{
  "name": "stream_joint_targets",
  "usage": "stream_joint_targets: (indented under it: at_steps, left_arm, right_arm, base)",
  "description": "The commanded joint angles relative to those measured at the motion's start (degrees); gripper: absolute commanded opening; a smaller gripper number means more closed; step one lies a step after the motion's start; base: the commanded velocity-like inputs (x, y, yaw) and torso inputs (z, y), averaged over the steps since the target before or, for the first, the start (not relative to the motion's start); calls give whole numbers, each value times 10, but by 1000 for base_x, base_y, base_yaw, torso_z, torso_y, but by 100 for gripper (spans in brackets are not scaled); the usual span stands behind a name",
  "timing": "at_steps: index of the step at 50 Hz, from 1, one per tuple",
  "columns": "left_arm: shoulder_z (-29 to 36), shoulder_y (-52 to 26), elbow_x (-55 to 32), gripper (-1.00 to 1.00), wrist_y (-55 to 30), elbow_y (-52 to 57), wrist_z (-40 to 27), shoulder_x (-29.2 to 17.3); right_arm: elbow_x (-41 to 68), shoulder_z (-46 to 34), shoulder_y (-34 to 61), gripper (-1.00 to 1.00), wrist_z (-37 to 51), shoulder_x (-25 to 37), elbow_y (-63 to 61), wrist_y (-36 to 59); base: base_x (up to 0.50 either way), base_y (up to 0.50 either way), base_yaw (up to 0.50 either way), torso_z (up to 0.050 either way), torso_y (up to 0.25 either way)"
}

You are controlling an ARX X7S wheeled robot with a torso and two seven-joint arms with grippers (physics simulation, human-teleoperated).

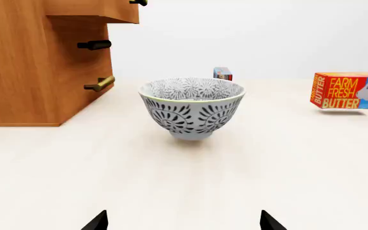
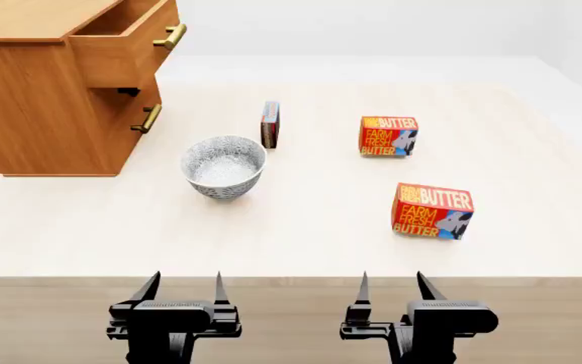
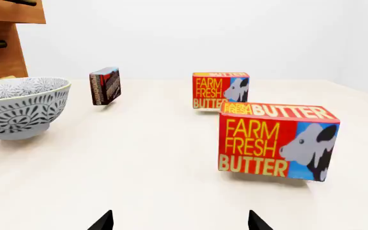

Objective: Put the chocolate pudding in the top drawer of the cabinet and close it.

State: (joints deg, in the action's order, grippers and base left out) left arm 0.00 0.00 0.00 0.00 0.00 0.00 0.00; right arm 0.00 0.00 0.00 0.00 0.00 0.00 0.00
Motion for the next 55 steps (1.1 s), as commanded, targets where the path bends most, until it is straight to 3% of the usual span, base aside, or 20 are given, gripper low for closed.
stream_joint_targets:
  at_steps: [1, 11, 17, 26, 33, 39, 46, 55]
  left_arm:
    - [10, -1, -12, 100, -1, 0, -9, -9]
    - [28, 4, -49, 100, -2, 15, -14, -26]
    - [32, -8, -82, 100, -127, 153, -15, -48]
    - [13, -71, -139, 100, -339, 317, -19, -92]
    - [-35, -213, -220, 100, -539, 386, -21, -126]
    - [-37, -367, -252, 100, -652, 364, -21, -149]
    - [-13, -533, -254, 100, -709, 277, -18, -158]
    - [33, -710, -219, 100, -685, 88, -11, -154]
  right_arm:
    - [8, -12, 1, 100, 11, 9, 1, 1]
    - [20, -34, 4, 100, 34, 26, 0, 4]
    - [26, -35, 17, 100, 55, 29, -57, 64]
    - [35, -34, 101, 100, 71, 51, -199, 247]
    - [47, -34, 242, 100, 62, 79, -262, 418]
    - [53, -38, 390, 100, 49, 96, -238, 528]
    - [58, -44, 551, 100, 34, 113, -179, 604]
    - [55, -69, 719, 100, 13, 120, -34, 604]
  base:
    - [0, 0, 0, 0, 0]
    - [0, 0, 0, 9, 10]
    - [0, 0, 0, 50, 38]
    - [0, 0, 0, 50, 35]
    - [0, 0, 0, 50, 30]
    - [0, 0, 0, 50, 30]
    - [0, 0, 0, 50, 29]
    - [0, 0, 0, 50, 29]
